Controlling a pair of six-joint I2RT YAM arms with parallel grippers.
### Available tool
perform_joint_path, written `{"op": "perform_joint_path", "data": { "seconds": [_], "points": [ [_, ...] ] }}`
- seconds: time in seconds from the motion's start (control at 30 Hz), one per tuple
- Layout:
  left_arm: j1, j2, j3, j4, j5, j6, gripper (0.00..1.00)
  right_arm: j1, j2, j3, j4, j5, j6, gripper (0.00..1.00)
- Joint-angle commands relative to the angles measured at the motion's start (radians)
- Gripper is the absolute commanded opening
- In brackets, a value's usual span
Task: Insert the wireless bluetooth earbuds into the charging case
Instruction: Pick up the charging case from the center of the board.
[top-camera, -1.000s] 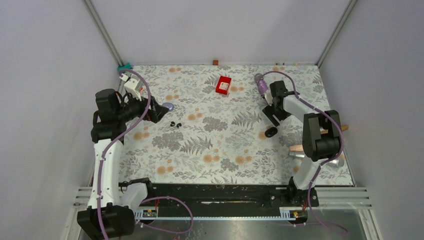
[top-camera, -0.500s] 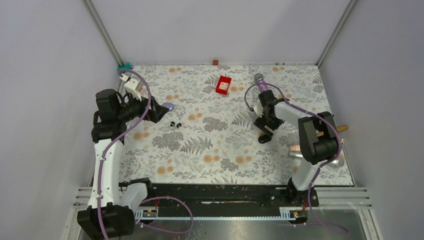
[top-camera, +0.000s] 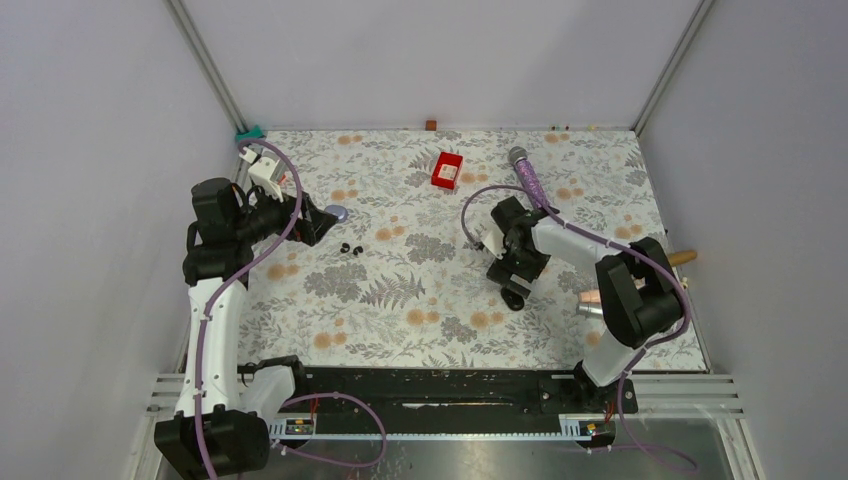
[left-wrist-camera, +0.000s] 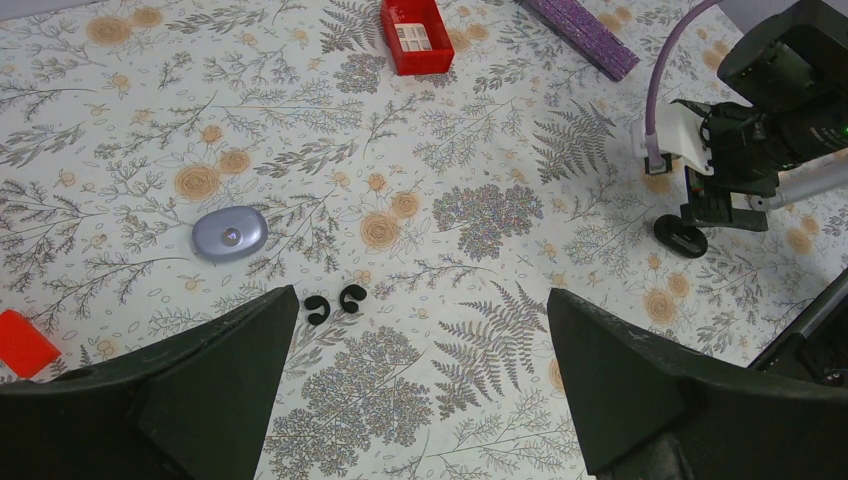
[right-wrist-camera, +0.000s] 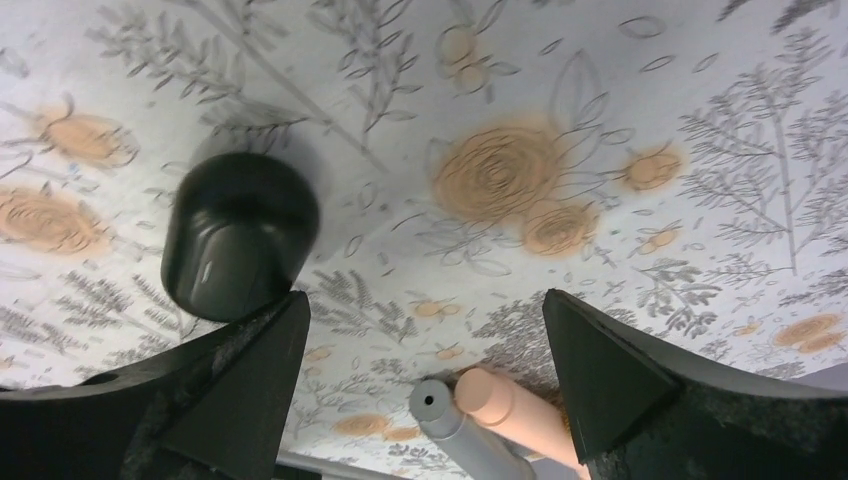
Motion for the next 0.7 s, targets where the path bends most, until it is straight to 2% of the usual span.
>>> {"op": "perform_joint_path", "data": {
  "seconds": [0.0,0.17,0.37,0.53,0.67],
  "points": [
    [0.006,0.001,0.001,0.049,0.003,0.000,0.99,0.034,-0.064,-0.023,-0.070,-0.034,0.023,0.95],
    [0.006,0.000,-0.001,0.049,0.003,0.000,0.99,0.035,-0.129,0.007,-0.064,-0.012,0.048,0.95],
    [0.008,-0.001,-0.005,0.054,0.011,-0.001,0.99,0.034,-0.170,0.085,-0.137,-0.142,0.176,0.90],
    [0.008,-0.007,-0.007,0.060,0.013,-0.002,0.98,0.010,-0.133,0.083,-0.124,-0.241,0.243,0.77],
    [0.008,-0.011,-0.009,0.060,0.015,-0.002,0.98,-0.045,-0.066,0.080,-0.127,-0.338,0.265,0.72]
  ]
}}
